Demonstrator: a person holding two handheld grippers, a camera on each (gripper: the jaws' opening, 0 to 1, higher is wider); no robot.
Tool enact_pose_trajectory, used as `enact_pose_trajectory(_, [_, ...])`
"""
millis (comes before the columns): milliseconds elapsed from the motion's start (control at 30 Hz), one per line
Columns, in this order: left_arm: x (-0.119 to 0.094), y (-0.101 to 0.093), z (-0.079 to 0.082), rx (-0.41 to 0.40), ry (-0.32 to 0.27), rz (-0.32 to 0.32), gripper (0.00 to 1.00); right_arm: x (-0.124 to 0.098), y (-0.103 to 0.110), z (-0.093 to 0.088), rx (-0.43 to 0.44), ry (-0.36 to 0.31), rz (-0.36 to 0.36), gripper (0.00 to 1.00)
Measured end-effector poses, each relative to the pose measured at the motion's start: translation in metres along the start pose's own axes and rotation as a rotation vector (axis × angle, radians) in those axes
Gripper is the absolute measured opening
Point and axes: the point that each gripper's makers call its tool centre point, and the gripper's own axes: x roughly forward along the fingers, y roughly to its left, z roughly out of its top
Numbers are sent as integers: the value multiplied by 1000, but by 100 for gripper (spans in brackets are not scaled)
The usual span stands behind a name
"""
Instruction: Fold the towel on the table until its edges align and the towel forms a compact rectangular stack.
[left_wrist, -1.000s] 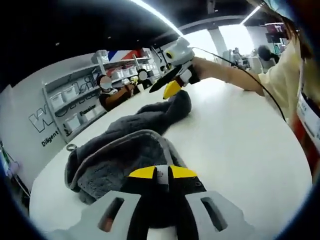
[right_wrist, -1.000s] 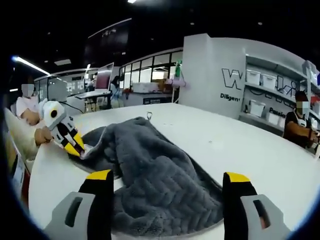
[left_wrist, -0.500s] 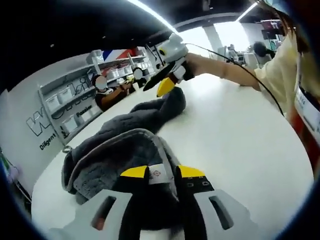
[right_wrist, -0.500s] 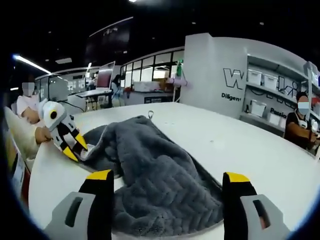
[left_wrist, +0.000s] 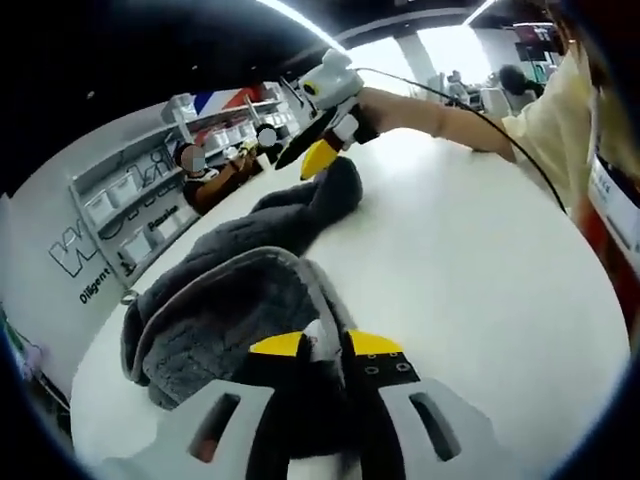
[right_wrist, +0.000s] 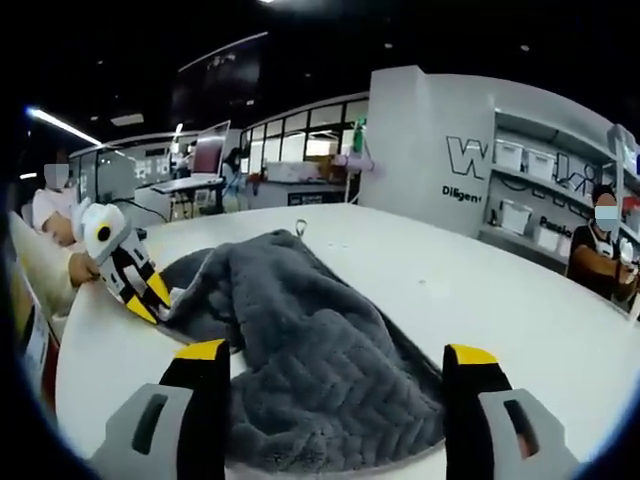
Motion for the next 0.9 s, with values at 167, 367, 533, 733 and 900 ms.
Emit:
enact_pose_trajectory(167, [1, 0, -2, -97, -16, -33, 11, 0, -1, -1, -2, 3, -4, 87])
enact_pose_trajectory(367, [0, 3, -4, -280, -65, -84, 8, 0, 2, -1, -9, 3, -3, 87])
enact_pose_trajectory(533, [-3, 5, -4, -392, -90, -104, 2, 0, 2, 1, -8, -5, -2, 87])
enact_pose_trajectory(733, [-5, 4, -1, -404, -97, -93, 1, 1, 3, 0, -11, -1, 0, 87])
enact_pose_trajectory(900, [-15, 13, 15, -425, -184, -68, 1, 1, 0, 1, -11, -2, -2, 87])
